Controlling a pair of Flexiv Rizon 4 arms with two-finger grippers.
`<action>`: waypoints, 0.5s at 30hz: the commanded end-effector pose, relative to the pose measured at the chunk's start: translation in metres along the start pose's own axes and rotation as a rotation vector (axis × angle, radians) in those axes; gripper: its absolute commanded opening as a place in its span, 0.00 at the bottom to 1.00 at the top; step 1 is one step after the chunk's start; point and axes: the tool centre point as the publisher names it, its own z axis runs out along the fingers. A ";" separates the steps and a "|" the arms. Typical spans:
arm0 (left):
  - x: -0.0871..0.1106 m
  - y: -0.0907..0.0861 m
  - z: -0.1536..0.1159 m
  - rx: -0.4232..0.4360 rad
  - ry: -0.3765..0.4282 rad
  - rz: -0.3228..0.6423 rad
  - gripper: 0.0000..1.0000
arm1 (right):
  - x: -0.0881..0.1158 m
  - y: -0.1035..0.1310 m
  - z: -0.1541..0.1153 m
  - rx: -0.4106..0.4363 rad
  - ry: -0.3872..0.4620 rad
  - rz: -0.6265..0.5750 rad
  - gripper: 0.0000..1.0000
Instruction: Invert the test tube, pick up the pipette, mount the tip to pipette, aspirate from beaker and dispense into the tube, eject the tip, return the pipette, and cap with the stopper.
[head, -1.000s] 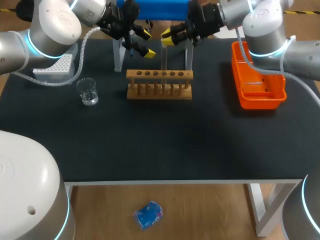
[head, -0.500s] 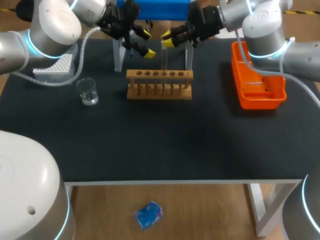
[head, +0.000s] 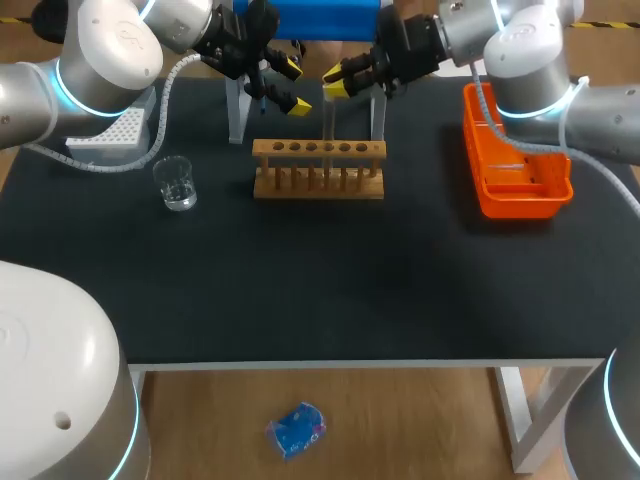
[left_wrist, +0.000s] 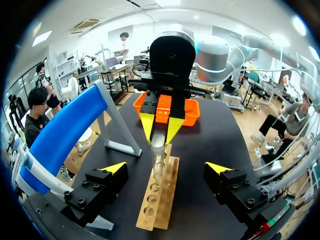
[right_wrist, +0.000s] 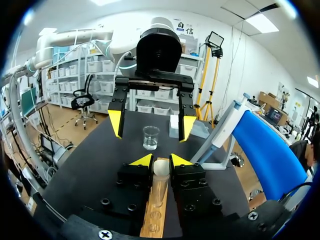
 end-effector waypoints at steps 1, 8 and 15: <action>-0.001 -0.001 -0.001 -0.004 0.004 -0.001 1.00 | -0.001 -0.002 0.001 0.002 0.003 0.001 0.00; -0.001 -0.001 -0.001 -0.004 0.004 -0.001 1.00 | -0.001 -0.006 0.002 0.005 0.003 0.006 0.00; -0.001 -0.001 -0.001 -0.004 0.004 -0.001 1.00 | 0.000 -0.009 0.003 0.010 0.004 0.010 0.00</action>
